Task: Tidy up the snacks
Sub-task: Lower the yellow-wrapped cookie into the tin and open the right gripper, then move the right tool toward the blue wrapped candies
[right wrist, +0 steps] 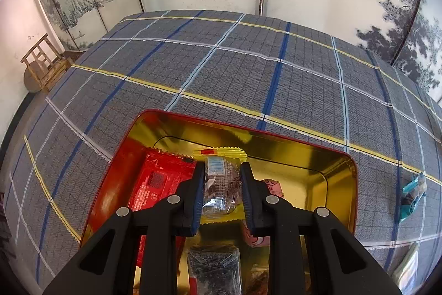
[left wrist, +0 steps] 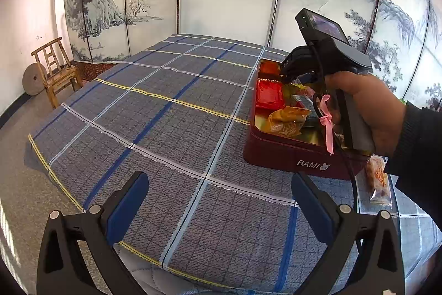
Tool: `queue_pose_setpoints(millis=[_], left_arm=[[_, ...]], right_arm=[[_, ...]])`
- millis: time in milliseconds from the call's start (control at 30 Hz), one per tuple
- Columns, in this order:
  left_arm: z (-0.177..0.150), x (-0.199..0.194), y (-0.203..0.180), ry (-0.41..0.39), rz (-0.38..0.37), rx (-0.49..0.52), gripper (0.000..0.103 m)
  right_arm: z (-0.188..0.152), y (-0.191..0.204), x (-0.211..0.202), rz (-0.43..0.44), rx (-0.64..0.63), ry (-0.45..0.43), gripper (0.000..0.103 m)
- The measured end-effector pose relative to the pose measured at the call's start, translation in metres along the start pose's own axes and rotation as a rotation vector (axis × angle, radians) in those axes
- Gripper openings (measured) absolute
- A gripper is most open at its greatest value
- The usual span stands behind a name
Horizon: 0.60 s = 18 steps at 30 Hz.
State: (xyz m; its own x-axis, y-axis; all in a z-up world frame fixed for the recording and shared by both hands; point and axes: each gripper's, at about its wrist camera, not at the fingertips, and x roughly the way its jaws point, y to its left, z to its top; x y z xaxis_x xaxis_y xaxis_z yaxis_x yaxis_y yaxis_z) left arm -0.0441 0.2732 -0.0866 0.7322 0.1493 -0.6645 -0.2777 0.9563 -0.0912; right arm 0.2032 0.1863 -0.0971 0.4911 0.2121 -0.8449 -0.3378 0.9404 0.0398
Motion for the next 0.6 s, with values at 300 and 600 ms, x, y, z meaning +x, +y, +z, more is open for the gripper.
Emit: queue_pose_setpoints(millis=[300,600], left_arm=[[0.004,-0.015,-0.011,-0.021,0.013,0.036,0.103],[0.030,-0.026,-0.057,-0.063,-0.055,0.137,0.103]], right_arm=[[-0.009,-0.043,-0.045,0.211,0.065,-0.098,0.033],[-0.085,-0.240,-0.122,-0.185,0.248,-0.357,0.071]])
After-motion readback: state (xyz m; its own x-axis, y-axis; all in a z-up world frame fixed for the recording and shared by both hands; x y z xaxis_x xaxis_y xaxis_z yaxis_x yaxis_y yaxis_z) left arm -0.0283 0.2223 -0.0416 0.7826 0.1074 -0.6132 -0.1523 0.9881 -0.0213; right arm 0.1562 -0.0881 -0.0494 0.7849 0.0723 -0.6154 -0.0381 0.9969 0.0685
